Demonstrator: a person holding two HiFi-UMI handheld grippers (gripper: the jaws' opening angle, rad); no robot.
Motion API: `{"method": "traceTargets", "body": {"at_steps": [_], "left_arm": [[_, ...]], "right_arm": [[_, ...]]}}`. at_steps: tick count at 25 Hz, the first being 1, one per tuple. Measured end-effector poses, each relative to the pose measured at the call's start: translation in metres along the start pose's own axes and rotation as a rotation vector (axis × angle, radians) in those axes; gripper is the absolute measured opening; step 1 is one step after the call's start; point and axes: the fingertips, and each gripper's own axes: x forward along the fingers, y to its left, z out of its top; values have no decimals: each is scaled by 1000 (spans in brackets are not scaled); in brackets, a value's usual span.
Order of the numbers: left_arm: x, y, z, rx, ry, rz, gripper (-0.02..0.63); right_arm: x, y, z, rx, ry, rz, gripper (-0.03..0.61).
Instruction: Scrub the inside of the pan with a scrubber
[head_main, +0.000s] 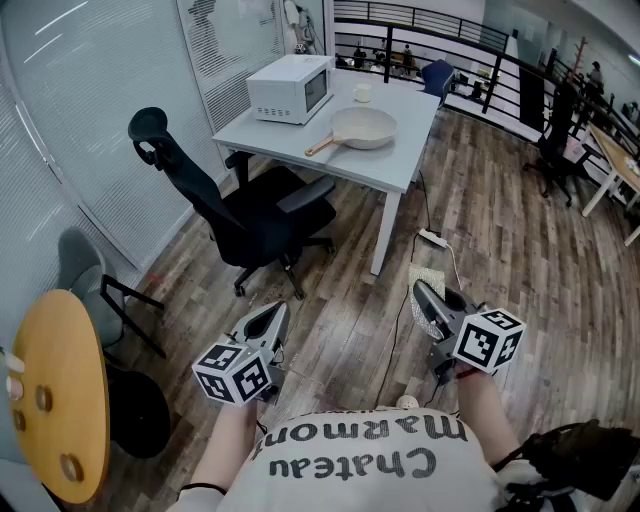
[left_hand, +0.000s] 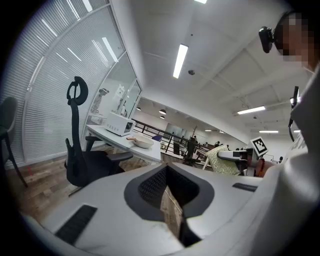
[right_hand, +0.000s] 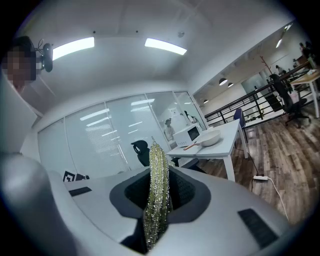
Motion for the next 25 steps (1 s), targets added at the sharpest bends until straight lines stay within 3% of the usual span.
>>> {"method": "traceTargets", "body": {"at_steps": [14,19,25], "left_arm": [[26,0,6,3,5,5,-5],[62,4,15,11,6,24,-5],[130,-3,27,15,0,45,-5]], "right_arm": [[10,-30,11,12,-8,0,57],[16,-76,45,43,-65,5,57],[26,-155,94,-7,-63,-25,57]]}}
